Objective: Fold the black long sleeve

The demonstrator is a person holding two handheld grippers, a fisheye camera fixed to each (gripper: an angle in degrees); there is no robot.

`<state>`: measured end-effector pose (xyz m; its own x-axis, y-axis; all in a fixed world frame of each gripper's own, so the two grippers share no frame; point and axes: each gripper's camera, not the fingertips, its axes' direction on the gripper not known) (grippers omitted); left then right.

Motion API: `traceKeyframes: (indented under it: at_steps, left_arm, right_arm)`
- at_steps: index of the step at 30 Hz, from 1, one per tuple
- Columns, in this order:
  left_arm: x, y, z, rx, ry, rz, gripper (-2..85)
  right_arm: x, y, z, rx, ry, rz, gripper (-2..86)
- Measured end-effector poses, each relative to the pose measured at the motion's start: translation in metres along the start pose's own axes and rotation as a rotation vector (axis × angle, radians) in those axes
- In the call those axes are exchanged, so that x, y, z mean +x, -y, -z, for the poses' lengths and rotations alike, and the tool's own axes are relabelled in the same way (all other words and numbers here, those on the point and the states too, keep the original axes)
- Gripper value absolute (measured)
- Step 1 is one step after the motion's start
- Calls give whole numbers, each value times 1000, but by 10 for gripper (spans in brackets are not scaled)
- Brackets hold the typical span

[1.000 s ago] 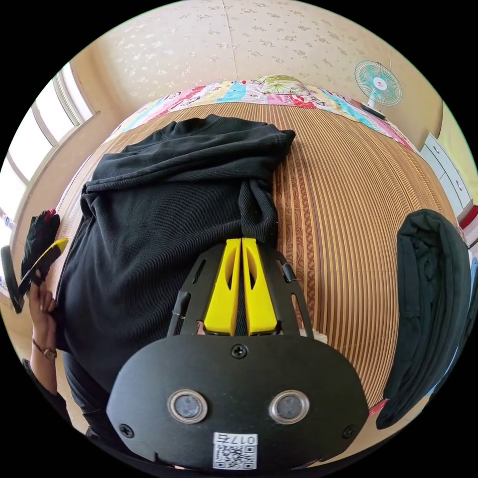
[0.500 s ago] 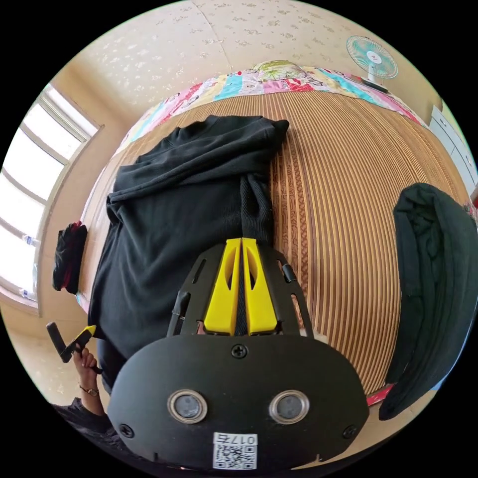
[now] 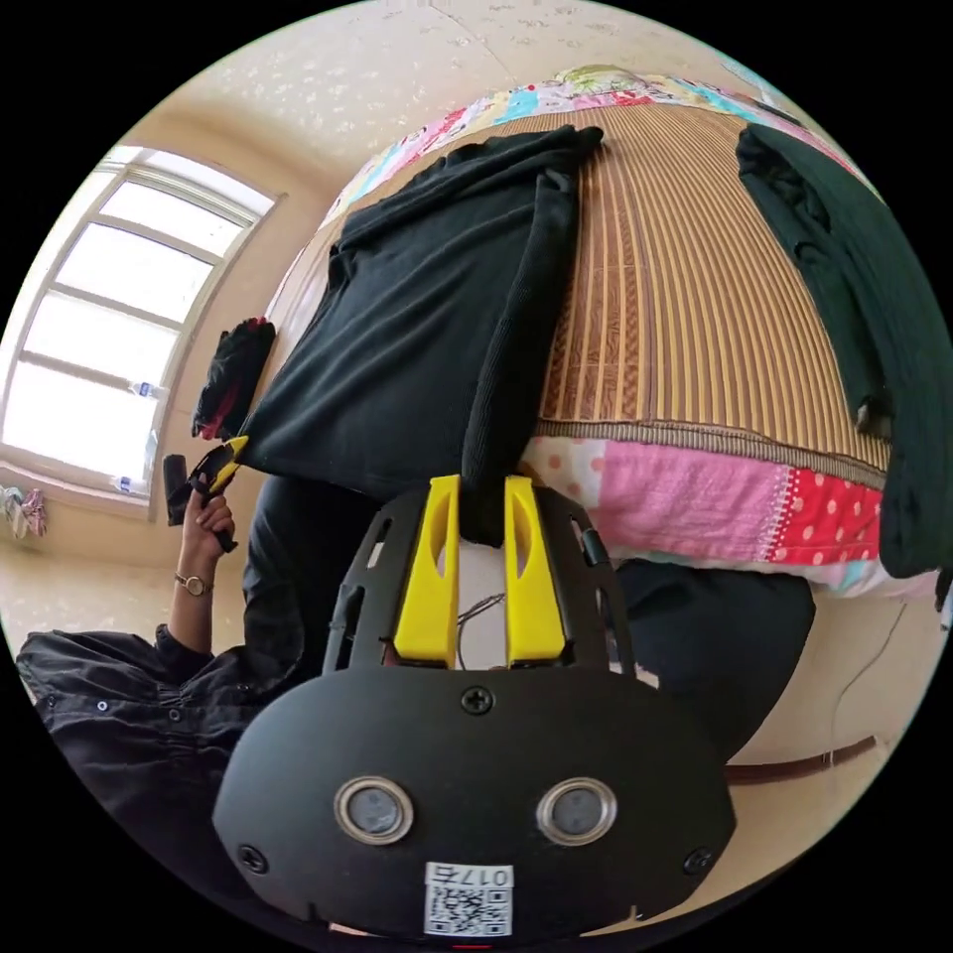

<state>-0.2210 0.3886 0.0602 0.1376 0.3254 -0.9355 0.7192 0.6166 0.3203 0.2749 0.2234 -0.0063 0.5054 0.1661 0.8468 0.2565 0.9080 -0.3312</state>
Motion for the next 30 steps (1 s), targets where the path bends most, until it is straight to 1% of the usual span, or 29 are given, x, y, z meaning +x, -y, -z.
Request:
traceKeyframes:
  at_steps: [1,2,4,5,6,7,8,10,12,13,14,15,16,18,20,21,22,23,24,25,26,27,28,29,30]
  left_arm:
    - [-2,1,8,-1,-58,-1,42]
    - [-3,2,11,-4,-88,-4,42]
    - [-8,6,17,-49,-190,-5,41]
    - [-9,7,18,-64,-204,5,41]
    - [-7,9,21,-81,-231,8,41]
    - [2,11,27,-80,-257,-23,41]
    - [9,11,31,-78,-271,-50,41]
    - [42,10,54,-53,-334,-192,40]
    - [57,6,68,-37,-389,-266,40]
    - [56,2,72,-39,-420,-241,40]
    - [53,0,74,-41,-428,-211,40]
    - [47,-7,78,-37,-418,-158,40]
    - [46,-17,83,-41,-376,-142,40]
    - [56,-34,91,-73,-332,-198,40]
    - [68,-53,100,-89,-350,-260,41]
    - [71,-65,106,-73,-409,-266,41]
    - [70,-76,113,-26,-486,-247,40]
    - [68,-80,116,3,-520,-232,40]
    - [62,-87,121,69,-569,-190,40]
    - [54,-90,123,123,-579,-140,40]
    - [51,-90,122,137,-567,-124,40]
    - [46,-85,116,134,-504,-101,40]
    - [41,-76,104,106,-418,-63,40]
    - [39,-69,97,83,-378,-40,40]
    - [37,-51,82,52,-325,-16,40]
  right_arm:
    - [11,-6,27,66,66,-16,48]
    - [18,-8,39,92,107,-20,45]
    - [54,-7,72,81,330,-20,38]
    - [64,-7,79,80,376,-41,36]
    - [79,-8,96,100,466,-76,35]
    - [84,-11,117,143,563,-76,34]
    - [82,-13,129,168,609,-61,33]
    - [58,-23,174,238,692,68,31]
    - [37,-35,202,273,665,178,30]
    - [30,-44,212,277,632,216,30]
    - [30,-47,213,263,614,213,30]
    - [38,-52,210,198,582,132,29]
    - [44,-61,209,179,577,95,30]
    - [39,-81,216,209,580,114,30]
    - [27,-106,230,272,669,174,31]
    - [18,-123,240,330,716,208,31]
    - [12,-140,248,394,758,231,31]
    - [11,-148,251,426,780,236,31]
    - [11,-159,253,483,820,233,31]
    - [16,-165,249,522,852,202,31]
    - [20,-165,244,529,859,173,31]
    - [31,-160,230,508,840,75,31]
    - [40,-151,215,478,770,-33,31]
    - [42,-145,207,459,721,-79,31]
    - [42,-126,193,398,628,-140,31]
